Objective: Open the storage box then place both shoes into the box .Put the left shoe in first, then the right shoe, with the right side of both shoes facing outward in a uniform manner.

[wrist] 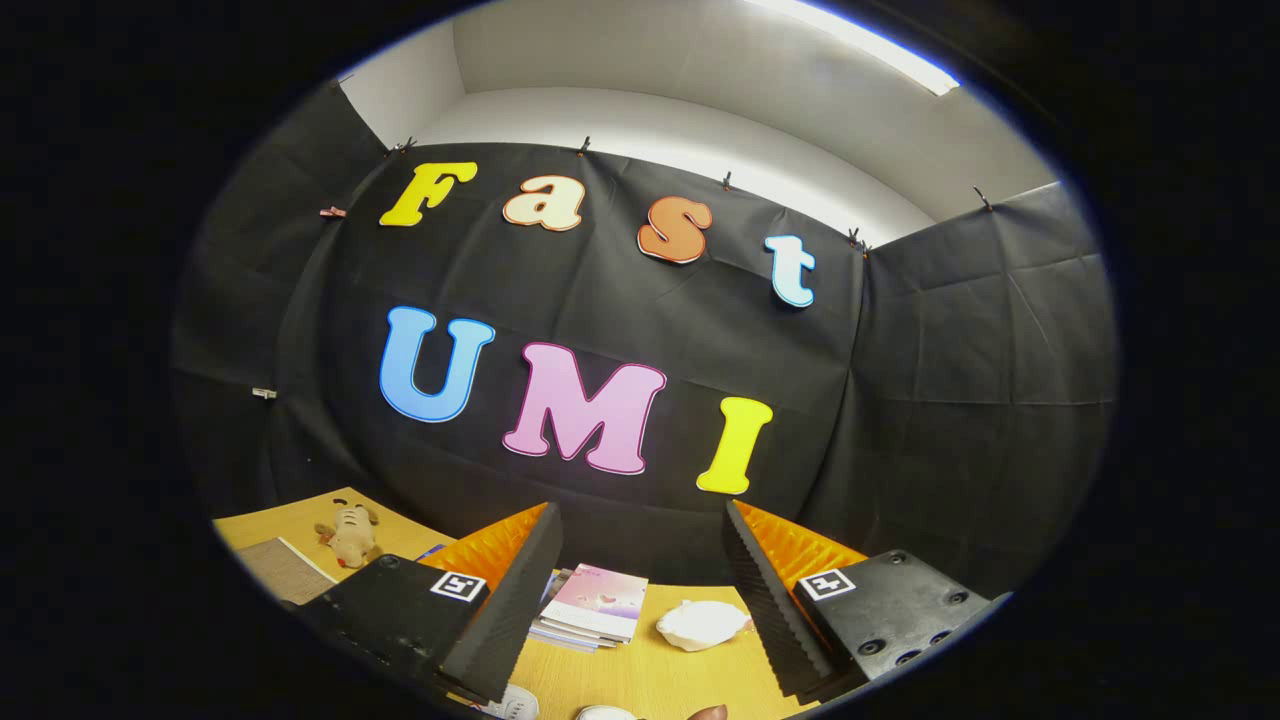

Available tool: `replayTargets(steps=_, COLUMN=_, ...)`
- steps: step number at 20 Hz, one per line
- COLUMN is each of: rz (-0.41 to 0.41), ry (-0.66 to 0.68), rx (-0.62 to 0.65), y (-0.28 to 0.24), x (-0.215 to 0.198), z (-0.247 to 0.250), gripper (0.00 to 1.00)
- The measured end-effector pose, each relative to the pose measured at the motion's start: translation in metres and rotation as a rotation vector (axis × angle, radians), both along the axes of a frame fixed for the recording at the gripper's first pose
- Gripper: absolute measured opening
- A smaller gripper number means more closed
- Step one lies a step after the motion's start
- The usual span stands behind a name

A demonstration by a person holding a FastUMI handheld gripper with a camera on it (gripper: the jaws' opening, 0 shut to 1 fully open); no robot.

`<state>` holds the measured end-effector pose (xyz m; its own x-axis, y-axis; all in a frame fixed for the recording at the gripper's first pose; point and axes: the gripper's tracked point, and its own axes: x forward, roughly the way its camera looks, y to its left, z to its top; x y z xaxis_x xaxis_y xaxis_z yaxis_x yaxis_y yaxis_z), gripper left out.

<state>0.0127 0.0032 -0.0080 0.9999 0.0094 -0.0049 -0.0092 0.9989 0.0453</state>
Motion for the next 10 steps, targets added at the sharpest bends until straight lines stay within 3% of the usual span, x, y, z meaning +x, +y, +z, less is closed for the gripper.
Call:
replayTargets(steps=7, rz=0.029, ry=0.005, rx=-0.015, y=0.004, x=0.001, z=-0.004, gripper=0.97)
replayTargets(steps=10, rz=0.153, ry=0.016, rx=0.013, y=0.035, x=-0.001, z=-0.012, gripper=0.97)
